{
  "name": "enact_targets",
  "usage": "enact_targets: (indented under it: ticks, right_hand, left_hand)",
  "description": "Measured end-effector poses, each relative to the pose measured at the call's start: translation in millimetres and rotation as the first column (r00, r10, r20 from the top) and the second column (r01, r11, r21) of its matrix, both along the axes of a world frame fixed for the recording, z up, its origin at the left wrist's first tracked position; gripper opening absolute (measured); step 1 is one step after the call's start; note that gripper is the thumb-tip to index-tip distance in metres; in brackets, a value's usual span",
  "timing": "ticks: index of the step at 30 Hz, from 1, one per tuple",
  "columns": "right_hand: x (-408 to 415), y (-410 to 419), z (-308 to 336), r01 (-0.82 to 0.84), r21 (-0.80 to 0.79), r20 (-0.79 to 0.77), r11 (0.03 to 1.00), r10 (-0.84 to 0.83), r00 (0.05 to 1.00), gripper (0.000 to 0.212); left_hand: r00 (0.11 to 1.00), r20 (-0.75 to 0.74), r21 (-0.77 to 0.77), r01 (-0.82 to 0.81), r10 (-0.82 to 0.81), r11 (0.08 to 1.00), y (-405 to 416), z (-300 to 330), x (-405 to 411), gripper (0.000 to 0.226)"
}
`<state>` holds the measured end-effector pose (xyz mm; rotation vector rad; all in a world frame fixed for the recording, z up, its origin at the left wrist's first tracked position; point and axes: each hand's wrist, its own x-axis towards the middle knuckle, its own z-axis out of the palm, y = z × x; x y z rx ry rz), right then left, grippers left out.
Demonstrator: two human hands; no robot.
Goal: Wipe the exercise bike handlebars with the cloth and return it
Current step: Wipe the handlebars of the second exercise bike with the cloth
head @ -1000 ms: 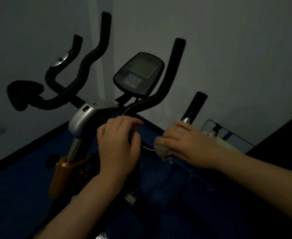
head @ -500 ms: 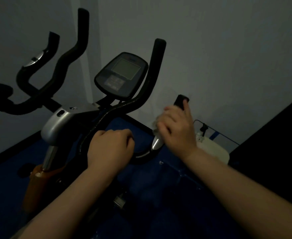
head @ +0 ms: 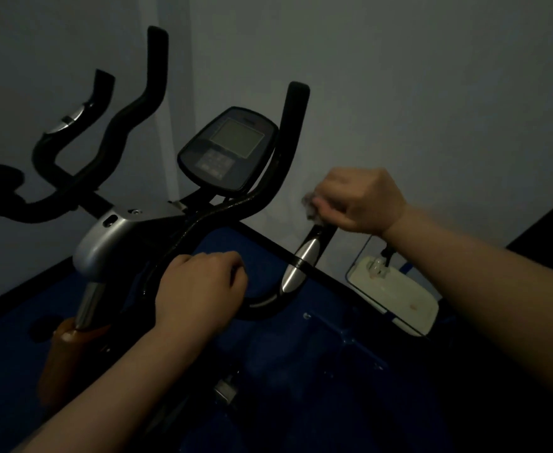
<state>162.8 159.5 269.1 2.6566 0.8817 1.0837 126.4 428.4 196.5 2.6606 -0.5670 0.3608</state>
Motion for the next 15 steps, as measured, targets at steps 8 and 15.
enact_targets:
  ticks: [8,15]
  right_hand:
    - [-24.6,97.0,-56.2,0.157,0.972,-0.208,-0.173,-0.333,0.92,0.031]
    - [-43.2,115.8,-71.3,0.273,0.953,-0.298,-0.13,-0.259,0.919,0.048]
  left_hand:
    - [0.999,-0.016,0.01,-0.033,0.033,0.999,-4.1,3.4,1.0,0.023]
    - [0.999,0.034,-0.038,-0.041,0.043,0.998,-3.4,-1.8,2.6,0.02]
